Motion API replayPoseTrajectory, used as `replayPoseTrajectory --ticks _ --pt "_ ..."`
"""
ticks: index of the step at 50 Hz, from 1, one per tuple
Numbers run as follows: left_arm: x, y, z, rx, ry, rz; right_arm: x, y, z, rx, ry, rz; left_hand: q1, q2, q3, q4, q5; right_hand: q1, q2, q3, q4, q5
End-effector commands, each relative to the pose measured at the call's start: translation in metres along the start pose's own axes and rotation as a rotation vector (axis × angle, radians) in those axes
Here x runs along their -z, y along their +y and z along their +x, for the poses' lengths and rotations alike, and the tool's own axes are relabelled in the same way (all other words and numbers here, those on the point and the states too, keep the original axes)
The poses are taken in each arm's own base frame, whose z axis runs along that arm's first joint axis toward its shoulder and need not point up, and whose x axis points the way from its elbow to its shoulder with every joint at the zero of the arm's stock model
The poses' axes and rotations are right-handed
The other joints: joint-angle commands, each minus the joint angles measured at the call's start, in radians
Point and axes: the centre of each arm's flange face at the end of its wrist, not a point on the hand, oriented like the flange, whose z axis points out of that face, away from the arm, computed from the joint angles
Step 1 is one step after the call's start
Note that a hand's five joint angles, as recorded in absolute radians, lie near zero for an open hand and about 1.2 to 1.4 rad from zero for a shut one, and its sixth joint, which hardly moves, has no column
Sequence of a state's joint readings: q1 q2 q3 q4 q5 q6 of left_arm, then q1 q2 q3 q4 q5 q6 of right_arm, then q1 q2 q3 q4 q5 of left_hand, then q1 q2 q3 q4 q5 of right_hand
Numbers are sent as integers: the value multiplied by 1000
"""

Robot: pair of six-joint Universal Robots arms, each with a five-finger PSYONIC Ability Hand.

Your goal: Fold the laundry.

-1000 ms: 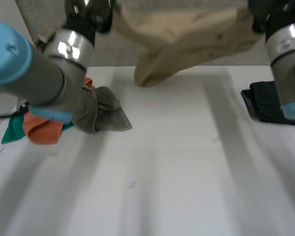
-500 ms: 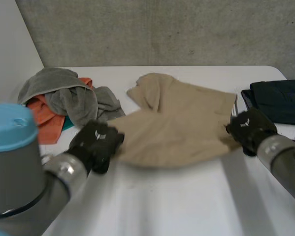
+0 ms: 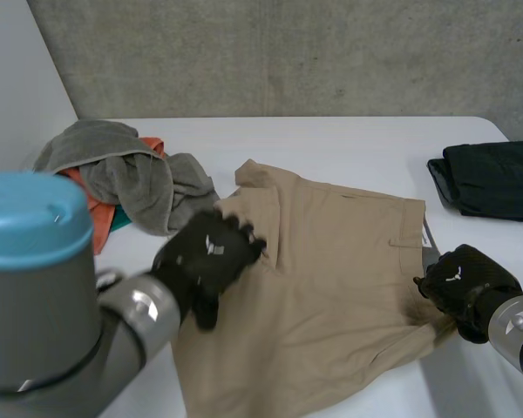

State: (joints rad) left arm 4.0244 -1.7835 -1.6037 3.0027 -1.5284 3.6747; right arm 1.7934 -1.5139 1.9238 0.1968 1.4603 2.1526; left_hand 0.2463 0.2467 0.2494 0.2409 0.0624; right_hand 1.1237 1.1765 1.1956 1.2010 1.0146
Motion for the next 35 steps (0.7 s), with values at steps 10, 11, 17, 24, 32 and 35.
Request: replayPoseTrajectory --ticks 10,11,17,24,32,35 --pt "-177 36 -58 -177 -11 313 -4 -2 -10 -32 11 38 170 169 167 175 179 273 220 201 195 207" --pt "-189 42 -59 -180 17 337 -4 -1 -12 -32 7 36 170 169 167 175 179 273 220 201 195 207" --pt "-225 67 -60 -180 48 362 -12 3 -18 -32 -17 19 184 184 181 190 194 273 220 201 195 207" --pt "-236 84 -54 -155 84 314 -17 6 -16 -37 -3 14 650 649 646 655 659 273 220 201 195 207" --pt "-222 78 -69 -147 -68 236 -17 6 -15 -38 2 17 1150 1150 1147 1155 1159 273 220 201 195 207" --pt "-211 74 -73 -151 -101 225 -18 6 -15 -38 6 17 1150 1150 1147 1155 1159 273 220 201 195 207"
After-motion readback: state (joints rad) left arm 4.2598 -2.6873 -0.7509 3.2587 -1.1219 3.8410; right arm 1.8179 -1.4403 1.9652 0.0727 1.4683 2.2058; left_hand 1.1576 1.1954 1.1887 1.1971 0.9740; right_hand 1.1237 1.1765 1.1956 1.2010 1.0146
